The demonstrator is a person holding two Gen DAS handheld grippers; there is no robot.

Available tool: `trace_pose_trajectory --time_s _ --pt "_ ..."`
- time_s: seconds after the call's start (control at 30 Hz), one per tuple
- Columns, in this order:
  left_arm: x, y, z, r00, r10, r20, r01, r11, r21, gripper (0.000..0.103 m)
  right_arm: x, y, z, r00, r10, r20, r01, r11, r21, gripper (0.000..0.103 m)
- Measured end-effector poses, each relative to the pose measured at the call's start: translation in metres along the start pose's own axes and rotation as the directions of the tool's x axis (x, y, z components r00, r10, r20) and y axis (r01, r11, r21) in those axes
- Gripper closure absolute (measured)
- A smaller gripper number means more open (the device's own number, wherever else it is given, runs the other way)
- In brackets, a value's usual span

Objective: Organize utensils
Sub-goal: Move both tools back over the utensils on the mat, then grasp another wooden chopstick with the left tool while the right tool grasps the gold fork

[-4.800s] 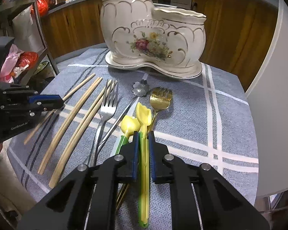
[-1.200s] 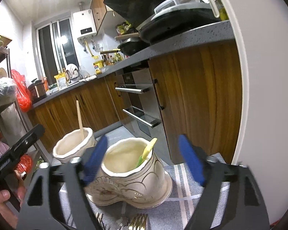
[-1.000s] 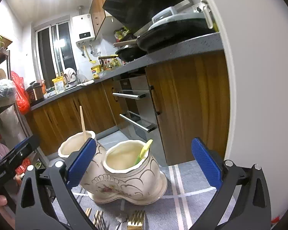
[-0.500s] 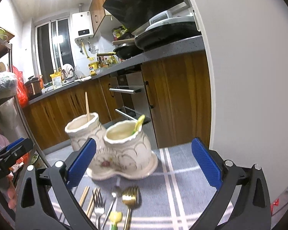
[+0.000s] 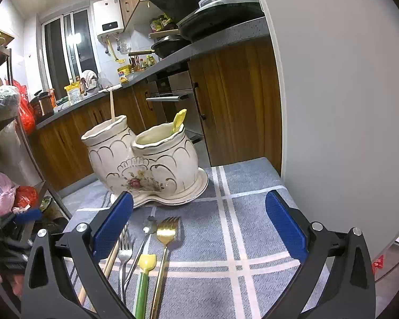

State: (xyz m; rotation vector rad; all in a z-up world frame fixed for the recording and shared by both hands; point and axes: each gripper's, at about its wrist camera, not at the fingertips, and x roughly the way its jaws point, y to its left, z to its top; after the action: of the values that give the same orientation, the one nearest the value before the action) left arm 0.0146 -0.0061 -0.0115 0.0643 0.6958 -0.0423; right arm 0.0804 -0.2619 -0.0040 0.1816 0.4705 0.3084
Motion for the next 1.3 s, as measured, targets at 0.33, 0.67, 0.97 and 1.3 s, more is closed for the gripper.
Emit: trace_pose_trajectory --time_s 0.33,0.67,0.97,1.3 --pt "0.030 -0.007 -0.023 0.983 0.046 -0.178 -0.043 0.999 0.025 0.007 0.010 0.007 -0.006 0.998 -0.026 -0.058 0.023 0.998 -0.058 0.005" --pt "0.039 -0.006 -0.026 0.974 0.073 -0.215 -0.068 0.997 0.030 0.008 0.017 0.013 -0.012 0.994 -0.035 -0.105 0.024 0.994 -0.104 0.005" --pt "0.046 -0.008 -0.019 0.969 0.079 -0.232 -0.074 0.997 0.028 0.013 0.020 0.015 -0.013 0.993 -0.033 -0.114 0.020 0.993 -0.112 0.005" --pt "0.052 -0.024 -0.009 0.960 0.005 -0.279 0.018 0.997 0.079 0.081 0.022 0.016 -0.014 0.991 -0.043 -0.127 0.026 0.991 -0.135 0.005"
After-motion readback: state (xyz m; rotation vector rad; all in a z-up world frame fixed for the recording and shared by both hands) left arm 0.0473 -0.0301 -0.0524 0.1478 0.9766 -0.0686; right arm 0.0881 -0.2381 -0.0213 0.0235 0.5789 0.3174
